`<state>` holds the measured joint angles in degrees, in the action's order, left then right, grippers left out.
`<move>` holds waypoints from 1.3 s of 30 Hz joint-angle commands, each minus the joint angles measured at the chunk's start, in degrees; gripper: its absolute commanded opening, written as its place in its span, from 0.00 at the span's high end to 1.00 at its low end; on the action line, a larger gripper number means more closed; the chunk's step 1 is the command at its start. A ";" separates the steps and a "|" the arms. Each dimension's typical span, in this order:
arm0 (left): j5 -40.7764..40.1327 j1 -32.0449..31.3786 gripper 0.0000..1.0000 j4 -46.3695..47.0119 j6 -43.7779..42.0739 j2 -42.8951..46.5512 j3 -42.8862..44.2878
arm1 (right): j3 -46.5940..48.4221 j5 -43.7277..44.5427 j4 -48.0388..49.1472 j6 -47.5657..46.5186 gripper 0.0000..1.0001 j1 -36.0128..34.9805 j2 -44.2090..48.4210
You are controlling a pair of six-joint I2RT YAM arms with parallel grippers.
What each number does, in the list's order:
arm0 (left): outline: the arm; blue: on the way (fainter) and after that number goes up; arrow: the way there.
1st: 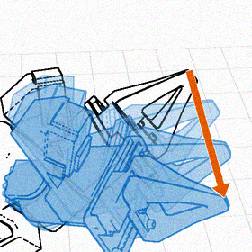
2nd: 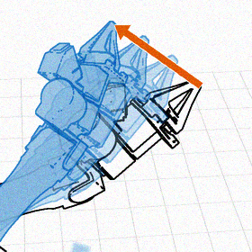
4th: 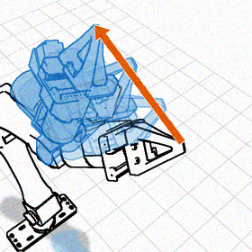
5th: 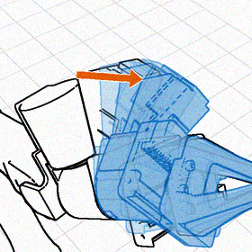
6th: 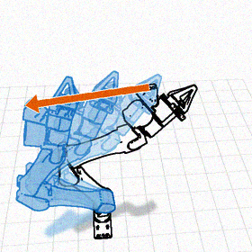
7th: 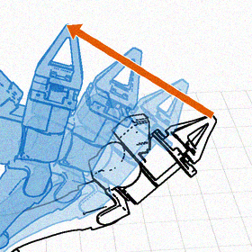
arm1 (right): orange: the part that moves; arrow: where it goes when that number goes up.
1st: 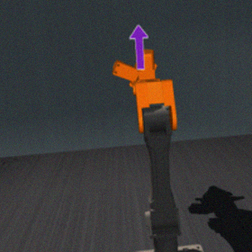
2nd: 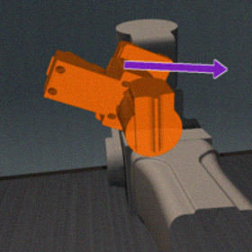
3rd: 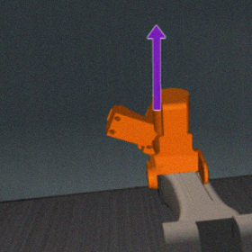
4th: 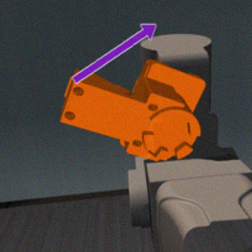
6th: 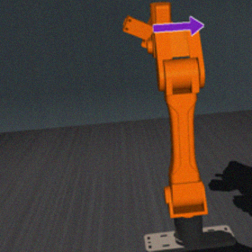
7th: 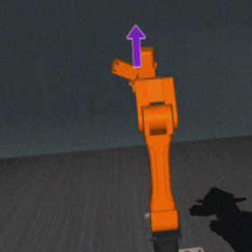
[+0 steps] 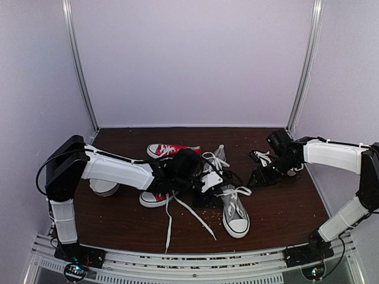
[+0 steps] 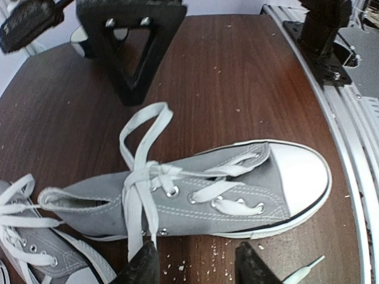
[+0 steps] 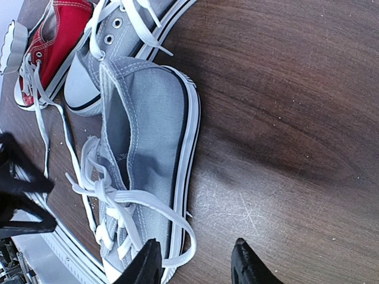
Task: Tie the shoes
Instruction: Pull the crossed shoelace on the shoe.
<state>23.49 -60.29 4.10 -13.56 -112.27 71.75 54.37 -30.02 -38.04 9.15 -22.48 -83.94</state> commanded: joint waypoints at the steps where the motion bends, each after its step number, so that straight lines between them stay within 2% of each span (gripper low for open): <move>1: -9.96 0.50 0.49 -1.67 -2.15 -1.37 2.23 | 0.96 -1.04 -0.28 -0.61 0.60 0.28 1.35; 3: -12.00 0.47 0.41 -0.41 -2.04 -1.69 1.98 | 0.87 -1.43 -0.11 -0.70 0.60 0.24 1.32; 5: -13.28 0.37 0.42 0.20 -1.75 -2.62 2.46 | 0.80 -1.72 0.15 -0.79 0.62 0.25 1.13; 10: -10.23 -0.37 0.67 1.81 -2.05 -3.50 3.42 | 0.74 -2.19 0.08 -0.81 0.63 0.29 0.67; 13: -9.85 -0.54 0.76 1.77 -2.08 -3.88 3.36 | 0.74 -1.91 -0.10 -0.88 0.63 0.24 0.71; 22: -9.69 -0.58 0.80 -1.27 -3.16 -5.93 6.60 | 0.82 -2.31 -0.02 -0.70 0.63 0.20 0.52; 23: -9.64 -0.60 0.86 -1.58 -3.15 -6.10 7.01 | 0.82 -2.40 -0.02 -0.71 0.63 0.24 0.51; 24: -9.70 -0.62 0.97 -1.52 -3.02 -5.85 7.08 | 0.78 -2.32 -0.06 -0.71 0.63 0.24 0.57; 25: -9.52 -0.68 1.00 -0.95 -2.89 -5.29 6.66 | 0.83 -2.32 -0.10 -0.68 0.63 0.22 0.52; 29: -8.24 -0.79 1.00 1.87 -2.47 -2.37 2.74 | 0.60 -4.14 0.06 -0.64 0.62 0.60 0.59; 35: -6.91 -0.87 1.00 -0.48 -1.80 -0.79 0.98 | -1.30 -8.96 3.73 1.39 0.59 1.56 2.13; 39: -6.37 -0.88 1.00 -1.12 -0.83 -0.54 0.10 | -2.83 -11.01 5.40 1.64 0.54 1.56 2.05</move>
<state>15.40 -60.86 2.70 -15.75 -115.48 73.10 53.19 -37.58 -35.11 10.02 -21.15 -83.33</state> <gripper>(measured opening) 0.006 0.447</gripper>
